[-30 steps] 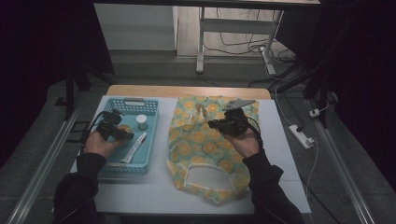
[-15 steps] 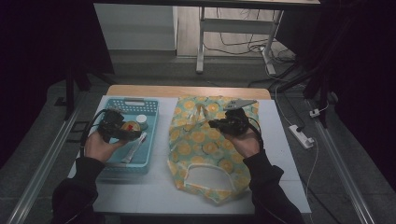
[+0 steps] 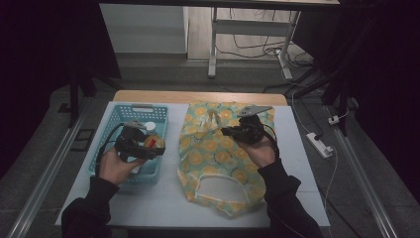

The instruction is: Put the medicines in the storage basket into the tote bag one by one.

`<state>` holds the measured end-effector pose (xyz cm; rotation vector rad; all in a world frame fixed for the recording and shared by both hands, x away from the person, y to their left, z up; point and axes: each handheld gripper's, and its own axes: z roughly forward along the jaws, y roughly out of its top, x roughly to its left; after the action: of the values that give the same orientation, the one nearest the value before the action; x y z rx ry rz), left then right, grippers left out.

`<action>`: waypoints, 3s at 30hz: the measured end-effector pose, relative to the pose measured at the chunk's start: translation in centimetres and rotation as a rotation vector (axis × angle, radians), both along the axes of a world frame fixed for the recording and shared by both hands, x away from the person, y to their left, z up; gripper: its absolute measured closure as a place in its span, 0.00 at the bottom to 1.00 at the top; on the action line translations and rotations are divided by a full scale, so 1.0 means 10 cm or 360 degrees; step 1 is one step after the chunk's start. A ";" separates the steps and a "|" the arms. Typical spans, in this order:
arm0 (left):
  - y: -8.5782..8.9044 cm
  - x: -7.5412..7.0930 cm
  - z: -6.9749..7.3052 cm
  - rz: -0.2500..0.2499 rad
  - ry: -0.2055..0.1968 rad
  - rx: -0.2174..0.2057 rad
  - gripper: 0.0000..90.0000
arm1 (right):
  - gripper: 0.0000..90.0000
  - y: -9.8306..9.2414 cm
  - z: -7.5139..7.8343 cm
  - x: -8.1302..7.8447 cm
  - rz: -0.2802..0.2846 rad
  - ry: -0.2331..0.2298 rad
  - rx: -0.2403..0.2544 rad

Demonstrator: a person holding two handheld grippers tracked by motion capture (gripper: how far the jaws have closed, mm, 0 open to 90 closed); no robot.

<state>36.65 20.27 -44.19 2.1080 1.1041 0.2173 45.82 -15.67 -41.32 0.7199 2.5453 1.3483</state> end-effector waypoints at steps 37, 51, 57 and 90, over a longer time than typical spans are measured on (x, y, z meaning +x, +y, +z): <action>-1.33 0.15 -0.21 -0.0448 -0.0001 -0.0011 0.22 | 1.00 0.00 -0.08 0.06 -0.0019 0.0009 -0.0003; -1.64 0.46 -0.41 -0.0443 -0.0029 0.0004 0.22 | 1.00 0.01 -0.08 0.06 -0.0023 0.0001 0.0005; -1.69 0.59 -0.51 -0.0391 -0.0027 0.0032 0.22 | 1.00 0.01 -0.08 0.06 -0.0024 -0.0001 0.0007; -1.77 0.87 -0.81 -0.0259 -0.0034 0.0089 0.16 | 1.00 0.02 -0.16 0.09 -0.0048 0.0001 -0.0030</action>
<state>45.39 2.60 -52.33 2.2272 0.9184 0.1943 46.70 -15.49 -42.89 0.7525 2.5335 1.3136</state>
